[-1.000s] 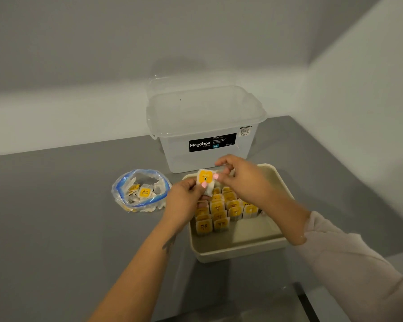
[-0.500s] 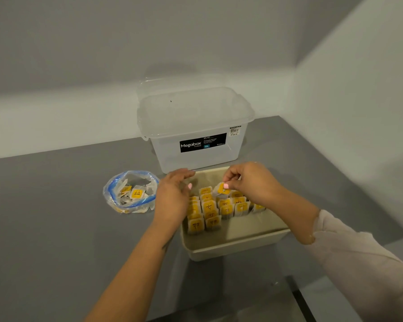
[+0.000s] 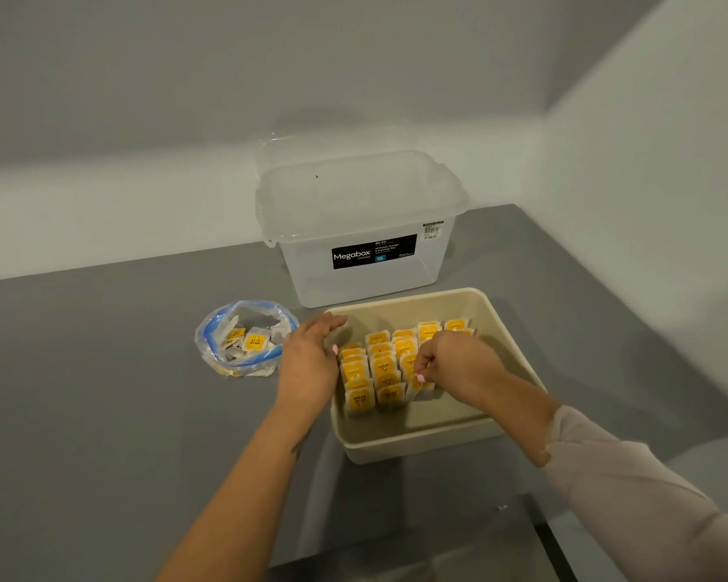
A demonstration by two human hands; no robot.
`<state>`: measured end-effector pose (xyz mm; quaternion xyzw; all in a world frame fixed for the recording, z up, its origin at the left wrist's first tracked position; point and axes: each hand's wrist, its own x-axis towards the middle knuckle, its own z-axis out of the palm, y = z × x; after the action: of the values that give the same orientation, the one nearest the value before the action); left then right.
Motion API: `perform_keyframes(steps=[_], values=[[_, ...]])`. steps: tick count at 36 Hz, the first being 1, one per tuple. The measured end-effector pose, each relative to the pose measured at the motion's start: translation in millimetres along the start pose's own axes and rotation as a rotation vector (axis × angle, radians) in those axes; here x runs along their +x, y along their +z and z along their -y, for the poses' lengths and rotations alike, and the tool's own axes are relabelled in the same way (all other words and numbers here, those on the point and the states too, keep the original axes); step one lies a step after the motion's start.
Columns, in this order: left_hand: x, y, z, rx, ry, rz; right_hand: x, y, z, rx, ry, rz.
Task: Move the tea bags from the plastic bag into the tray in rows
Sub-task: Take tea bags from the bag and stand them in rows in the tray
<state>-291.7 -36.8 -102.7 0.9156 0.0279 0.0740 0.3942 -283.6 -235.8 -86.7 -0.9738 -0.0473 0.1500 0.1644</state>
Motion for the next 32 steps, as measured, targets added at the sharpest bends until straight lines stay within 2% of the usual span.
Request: perform_keyframes(steps=[20, 32], values=[[-6.4, -4.3, 1.7, -0.034, -0.024, 0.012, 4.9, 8.5, 3.7, -0.126, -0.013, -0.010], [-8.1, -7.0, -3.1, -0.035, -0.011, 0.002, 6.0, 6.9, 2.2, -0.097, 0.007, 0.012]])
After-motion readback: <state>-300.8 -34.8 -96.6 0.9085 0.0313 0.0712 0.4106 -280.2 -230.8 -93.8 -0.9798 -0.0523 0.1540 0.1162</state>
